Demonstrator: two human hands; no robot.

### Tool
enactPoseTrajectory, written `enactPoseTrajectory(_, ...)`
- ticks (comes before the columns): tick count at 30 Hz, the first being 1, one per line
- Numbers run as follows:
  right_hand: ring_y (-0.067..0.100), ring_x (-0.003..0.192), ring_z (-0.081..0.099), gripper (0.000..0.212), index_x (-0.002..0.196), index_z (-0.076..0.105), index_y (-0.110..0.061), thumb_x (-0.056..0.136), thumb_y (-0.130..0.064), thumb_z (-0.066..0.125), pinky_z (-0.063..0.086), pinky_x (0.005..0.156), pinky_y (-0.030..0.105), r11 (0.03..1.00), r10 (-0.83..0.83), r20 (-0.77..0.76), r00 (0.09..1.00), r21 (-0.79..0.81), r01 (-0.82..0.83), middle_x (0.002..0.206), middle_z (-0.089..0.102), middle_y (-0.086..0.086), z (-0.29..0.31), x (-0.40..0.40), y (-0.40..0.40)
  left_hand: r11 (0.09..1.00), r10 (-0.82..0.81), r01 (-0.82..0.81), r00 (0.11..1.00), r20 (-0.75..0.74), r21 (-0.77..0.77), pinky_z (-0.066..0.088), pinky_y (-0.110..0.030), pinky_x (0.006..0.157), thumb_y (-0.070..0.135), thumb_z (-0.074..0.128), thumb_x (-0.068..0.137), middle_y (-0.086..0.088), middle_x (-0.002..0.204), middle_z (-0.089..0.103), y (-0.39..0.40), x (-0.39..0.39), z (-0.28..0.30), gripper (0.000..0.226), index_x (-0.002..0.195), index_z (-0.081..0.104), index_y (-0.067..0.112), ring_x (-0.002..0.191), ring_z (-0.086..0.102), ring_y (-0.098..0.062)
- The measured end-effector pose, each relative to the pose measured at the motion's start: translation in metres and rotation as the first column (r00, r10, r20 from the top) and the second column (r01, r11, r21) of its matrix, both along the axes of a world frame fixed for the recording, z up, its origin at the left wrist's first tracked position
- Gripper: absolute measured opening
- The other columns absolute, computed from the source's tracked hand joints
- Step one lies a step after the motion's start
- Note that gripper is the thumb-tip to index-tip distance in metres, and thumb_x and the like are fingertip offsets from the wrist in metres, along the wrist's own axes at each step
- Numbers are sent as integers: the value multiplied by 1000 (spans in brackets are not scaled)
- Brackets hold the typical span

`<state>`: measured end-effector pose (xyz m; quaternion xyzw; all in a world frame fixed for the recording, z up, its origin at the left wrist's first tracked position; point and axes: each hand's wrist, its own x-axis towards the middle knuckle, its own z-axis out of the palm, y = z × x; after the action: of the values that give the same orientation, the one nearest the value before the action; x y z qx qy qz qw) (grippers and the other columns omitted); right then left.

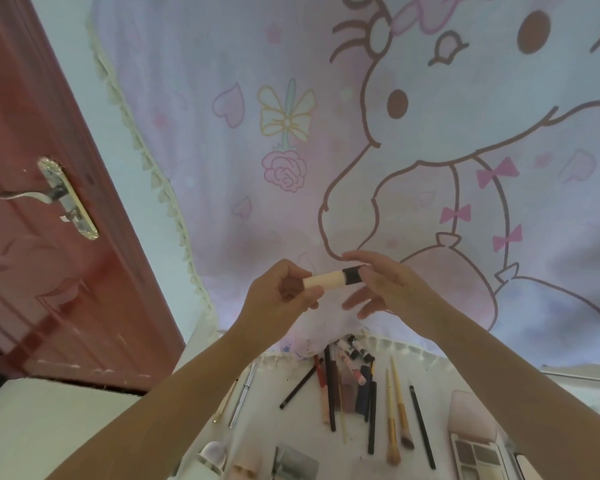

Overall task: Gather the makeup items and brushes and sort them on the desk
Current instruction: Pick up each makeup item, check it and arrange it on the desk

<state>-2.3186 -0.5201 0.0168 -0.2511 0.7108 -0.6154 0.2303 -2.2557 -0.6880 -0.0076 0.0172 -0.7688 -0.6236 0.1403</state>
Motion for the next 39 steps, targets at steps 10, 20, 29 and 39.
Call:
enactPoseTrajectory(10, 0, 74, 64, 37, 98, 56, -31, 88, 4, 46, 56, 63, 19, 995, 89, -90, 992, -33, -92, 96, 61, -6, -3, -2, -9, 998, 60, -60, 998, 11, -12, 52, -14, 60, 3, 65, 80, 7, 70, 65, -12, 14, -7, 24, 75, 51, 23, 55, 62, 4)
enactPoseTrajectory(20, 11, 76, 63, 38, 95, 54, -32, 83, 4, 55, 55, 67, 24, 993, 115, -121, 986, 55, -109, 91, 62, -4, -16, 2, -22, 995, 75, -79, 995, 69, 57, 51, -13, 60, -1, 62, 81, 3, 69, 65, -21, 28, -23, 24, 75, 51, 19, 53, 62, 0)
enactPoseTrajectory(29, 1, 48, 56, 21, 84, 60, -20, 86, 0, 54, 50, 55, 14, 975, 123, -63, 990, 192, -109, 70, 60, 0, -51, 2, -47, 964, 38, -97, 972, 232, 248, 53, -16, 56, -1, 54, 87, 4, 62, 68, -36, 35, -59, 14, 82, 51, 11, 53, 64, -3)
enactPoseTrajectory(39, 22, 87, 56, 20, 100, 59, -5, 90, -20, 51, 43, 75, 24, 716, 393, -403, 827, 698, 0, 92, 61, 9, -149, -16, -110, 817, 339, 136, 673, 657, -560, 26, -26, 109, 29, 38, 97, -5, 145, 35, -55, 67, -158, 45, 138, 34, 10, 135, 32, -19)
